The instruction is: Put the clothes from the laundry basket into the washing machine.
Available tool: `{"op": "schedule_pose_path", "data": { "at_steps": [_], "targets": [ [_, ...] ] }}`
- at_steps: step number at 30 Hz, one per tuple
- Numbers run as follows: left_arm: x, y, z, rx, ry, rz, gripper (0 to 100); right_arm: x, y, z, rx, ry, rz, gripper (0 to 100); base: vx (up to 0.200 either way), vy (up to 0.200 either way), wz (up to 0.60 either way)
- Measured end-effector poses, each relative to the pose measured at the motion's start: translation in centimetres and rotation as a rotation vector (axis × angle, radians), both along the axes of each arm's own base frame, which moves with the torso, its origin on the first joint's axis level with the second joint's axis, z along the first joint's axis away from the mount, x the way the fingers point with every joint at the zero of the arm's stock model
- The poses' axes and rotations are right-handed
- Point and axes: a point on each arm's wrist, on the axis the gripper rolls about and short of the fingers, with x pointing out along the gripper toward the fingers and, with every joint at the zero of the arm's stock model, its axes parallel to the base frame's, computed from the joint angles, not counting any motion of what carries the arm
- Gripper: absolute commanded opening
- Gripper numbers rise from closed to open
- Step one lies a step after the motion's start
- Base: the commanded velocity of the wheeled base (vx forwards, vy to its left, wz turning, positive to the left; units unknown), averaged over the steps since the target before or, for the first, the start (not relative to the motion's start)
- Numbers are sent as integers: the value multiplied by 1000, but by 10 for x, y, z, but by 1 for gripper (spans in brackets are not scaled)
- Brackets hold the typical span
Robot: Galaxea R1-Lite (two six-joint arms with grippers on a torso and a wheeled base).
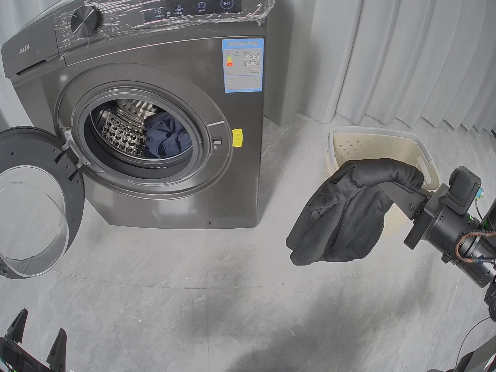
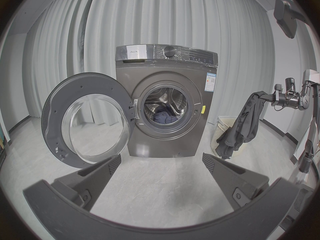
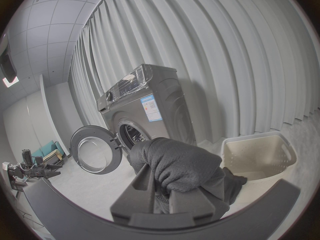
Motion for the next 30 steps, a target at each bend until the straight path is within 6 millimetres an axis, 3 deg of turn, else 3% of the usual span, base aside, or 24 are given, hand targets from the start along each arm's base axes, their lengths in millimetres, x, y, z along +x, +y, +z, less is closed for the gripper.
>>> {"op": "schedule_pose_path", "data": {
  "at_steps": [13,19,25,30],
  "targets": [
    [0,0,0,-1,0,0,100,1,0,0,0,1,-2,0,0,200,0],
    [0,0,0,2,0,1,100,1,0,-1,-2,5,-1,0,0,0,0],
    [0,0,0,3,0,0,100,1,0,-1,-2,4,-2,0,-200,0,0],
    [0,0,0,3,0,0,100,1,0,-1,-3,5,-2,0,0,0,0]
  ]
}}
